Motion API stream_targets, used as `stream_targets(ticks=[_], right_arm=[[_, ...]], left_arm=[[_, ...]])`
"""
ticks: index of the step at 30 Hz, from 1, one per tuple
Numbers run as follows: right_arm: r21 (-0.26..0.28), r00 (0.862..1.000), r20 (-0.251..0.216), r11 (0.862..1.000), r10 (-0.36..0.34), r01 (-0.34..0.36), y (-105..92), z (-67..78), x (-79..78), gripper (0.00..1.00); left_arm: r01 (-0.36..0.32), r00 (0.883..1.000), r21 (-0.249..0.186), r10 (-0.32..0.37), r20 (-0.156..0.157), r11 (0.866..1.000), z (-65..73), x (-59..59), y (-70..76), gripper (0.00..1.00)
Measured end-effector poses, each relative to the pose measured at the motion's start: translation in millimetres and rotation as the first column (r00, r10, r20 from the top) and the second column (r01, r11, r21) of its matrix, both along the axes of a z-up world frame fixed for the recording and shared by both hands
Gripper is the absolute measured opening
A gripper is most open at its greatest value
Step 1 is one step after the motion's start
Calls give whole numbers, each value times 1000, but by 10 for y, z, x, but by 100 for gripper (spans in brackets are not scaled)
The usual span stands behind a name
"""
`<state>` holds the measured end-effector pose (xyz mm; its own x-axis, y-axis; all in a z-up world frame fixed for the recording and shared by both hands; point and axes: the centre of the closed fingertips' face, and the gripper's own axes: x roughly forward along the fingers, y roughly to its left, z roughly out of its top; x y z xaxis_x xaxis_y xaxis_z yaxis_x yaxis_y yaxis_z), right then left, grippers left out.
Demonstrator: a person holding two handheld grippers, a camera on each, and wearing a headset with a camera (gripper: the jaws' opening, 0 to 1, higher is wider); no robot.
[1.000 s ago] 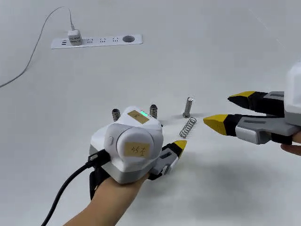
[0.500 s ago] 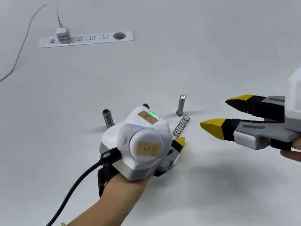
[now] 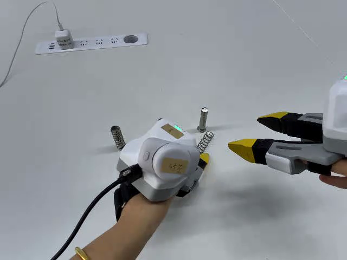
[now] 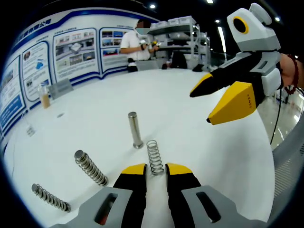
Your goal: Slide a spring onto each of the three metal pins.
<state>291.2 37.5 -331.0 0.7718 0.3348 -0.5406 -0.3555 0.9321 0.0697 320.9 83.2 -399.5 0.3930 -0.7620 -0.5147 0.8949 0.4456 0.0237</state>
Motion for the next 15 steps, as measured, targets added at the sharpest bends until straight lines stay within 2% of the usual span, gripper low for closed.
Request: stream_targets(ticks=[9, 15], right_arm=[[11, 1000, -12, 1000, -14, 14, 8, -14, 1, 47], [26, 1000, -15, 999, -23, 23, 11, -14, 7, 47]], left_arm=[[3, 1000, 17, -3, 17, 1000, 3, 6, -14, 12], [13, 999, 35, -14, 43, 999, 8, 2, 7, 10]])
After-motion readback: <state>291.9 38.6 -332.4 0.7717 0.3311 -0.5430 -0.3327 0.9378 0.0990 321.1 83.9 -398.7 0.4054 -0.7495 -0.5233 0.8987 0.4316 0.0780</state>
